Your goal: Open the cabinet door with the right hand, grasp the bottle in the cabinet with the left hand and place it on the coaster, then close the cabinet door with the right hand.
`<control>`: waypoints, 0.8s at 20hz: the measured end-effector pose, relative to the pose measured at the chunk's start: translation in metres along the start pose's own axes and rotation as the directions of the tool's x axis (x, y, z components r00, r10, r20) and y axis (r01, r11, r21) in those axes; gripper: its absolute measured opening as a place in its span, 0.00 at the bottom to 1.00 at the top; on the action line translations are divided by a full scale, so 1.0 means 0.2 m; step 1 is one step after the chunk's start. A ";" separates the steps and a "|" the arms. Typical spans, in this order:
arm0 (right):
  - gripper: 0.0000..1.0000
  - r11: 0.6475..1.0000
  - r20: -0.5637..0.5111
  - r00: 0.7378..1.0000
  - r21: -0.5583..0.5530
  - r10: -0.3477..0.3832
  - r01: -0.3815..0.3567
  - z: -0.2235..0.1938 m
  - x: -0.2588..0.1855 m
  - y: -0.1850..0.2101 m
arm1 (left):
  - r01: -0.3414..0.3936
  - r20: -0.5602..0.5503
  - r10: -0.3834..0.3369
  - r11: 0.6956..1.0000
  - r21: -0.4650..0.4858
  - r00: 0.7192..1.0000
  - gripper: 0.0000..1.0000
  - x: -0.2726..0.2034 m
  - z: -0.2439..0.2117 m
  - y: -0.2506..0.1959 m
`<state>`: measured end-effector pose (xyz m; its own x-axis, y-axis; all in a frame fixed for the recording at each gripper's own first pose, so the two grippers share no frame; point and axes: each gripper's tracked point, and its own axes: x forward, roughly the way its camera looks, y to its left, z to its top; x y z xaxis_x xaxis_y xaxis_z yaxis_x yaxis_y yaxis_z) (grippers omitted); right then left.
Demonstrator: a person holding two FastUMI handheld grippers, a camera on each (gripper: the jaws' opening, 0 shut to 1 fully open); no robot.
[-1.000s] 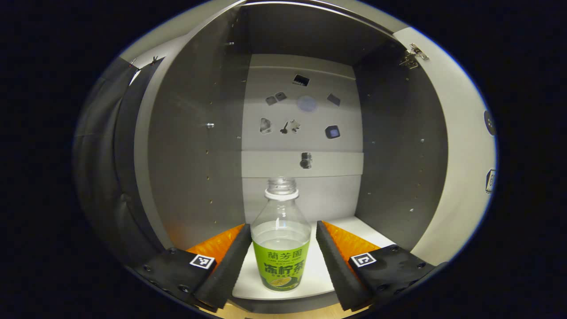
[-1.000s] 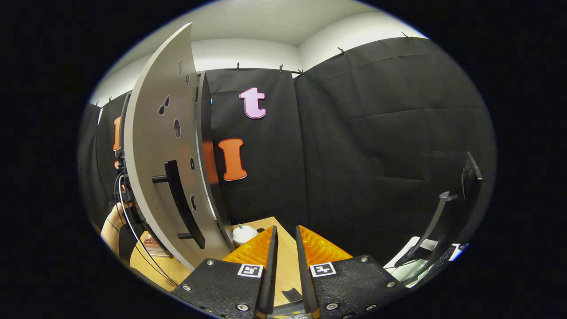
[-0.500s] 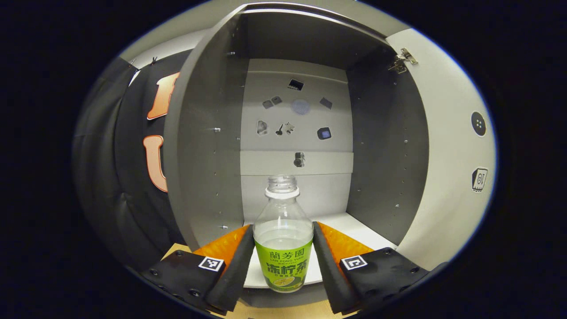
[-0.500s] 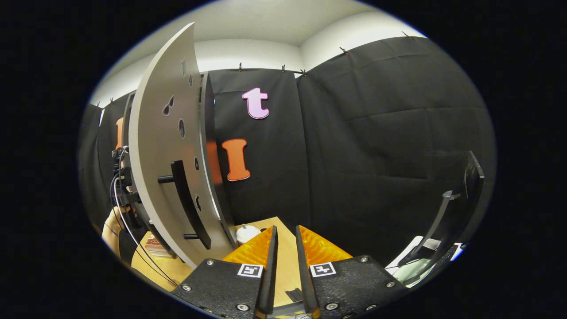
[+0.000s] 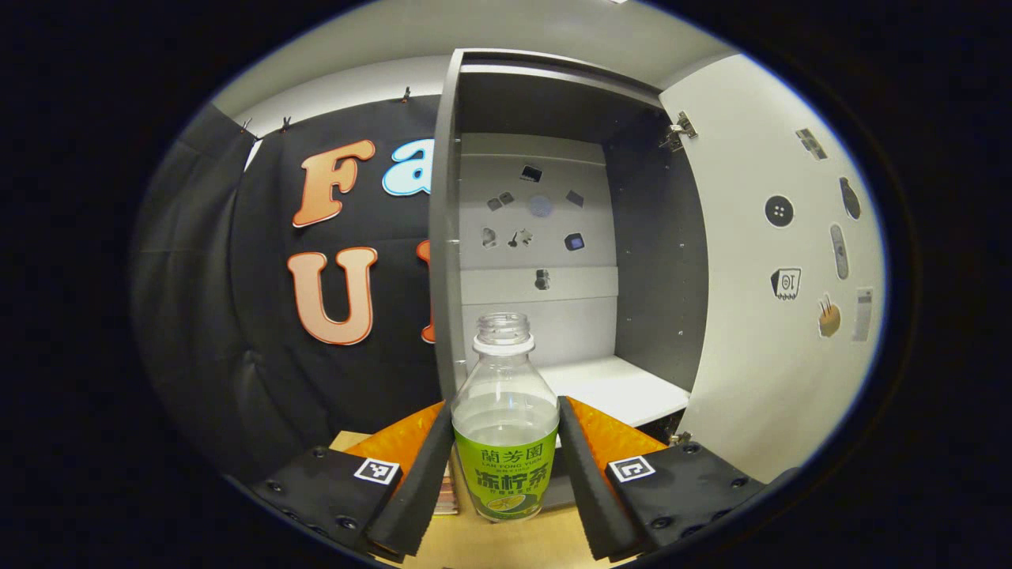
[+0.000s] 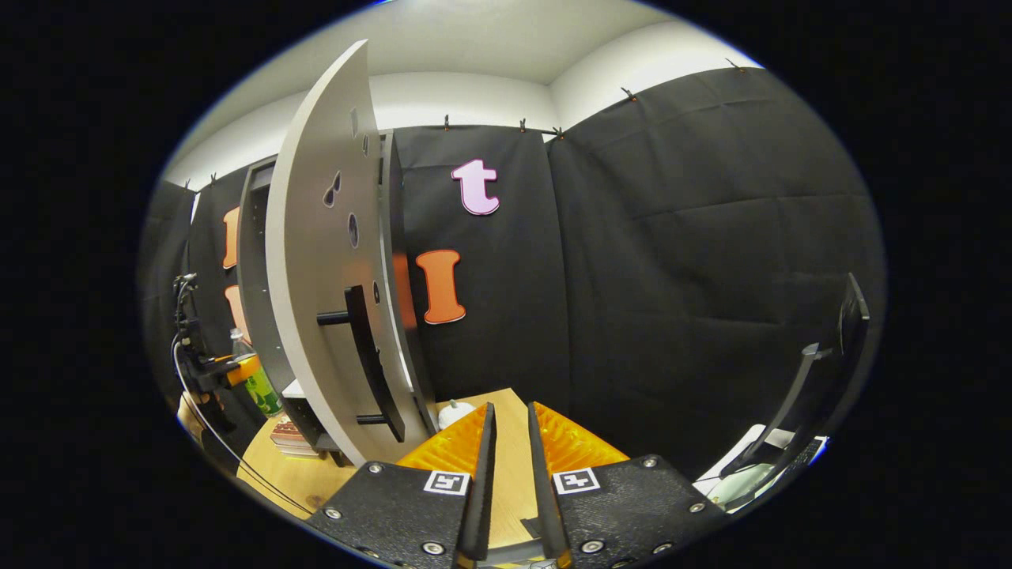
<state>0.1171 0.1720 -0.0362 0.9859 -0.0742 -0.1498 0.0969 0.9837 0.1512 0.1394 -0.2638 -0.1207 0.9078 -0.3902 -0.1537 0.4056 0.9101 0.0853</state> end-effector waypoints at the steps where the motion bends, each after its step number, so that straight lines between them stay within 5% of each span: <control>1: 0.25 1.000 -0.001 1.000 0.001 0.003 -0.003 0.00 -0.01 0.00 | -0.008 -0.004 0.008 1.000 0.009 1.000 0.81 -0.06 -0.04 0.03; 8: 0.25 1.000 -0.010 1.000 -0.011 0.018 -0.018 -0.02 -0.03 0.01 | -0.056 -0.063 0.050 0.992 -0.111 0.997 0.80 -0.33 -0.37 0.24; 16: 0.25 1.000 -0.043 0.999 -0.030 0.001 -0.002 -0.06 -0.06 -0.02 | -0.093 -0.101 0.084 0.991 -0.091 0.991 0.81 -0.46 -0.82 0.32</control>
<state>0.1033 0.1710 -0.0463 0.9793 -0.0664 -0.1912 0.0908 0.9884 0.1218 0.0645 -0.1464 -0.2625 0.9233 -0.2964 -0.2442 0.3079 0.9514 0.0094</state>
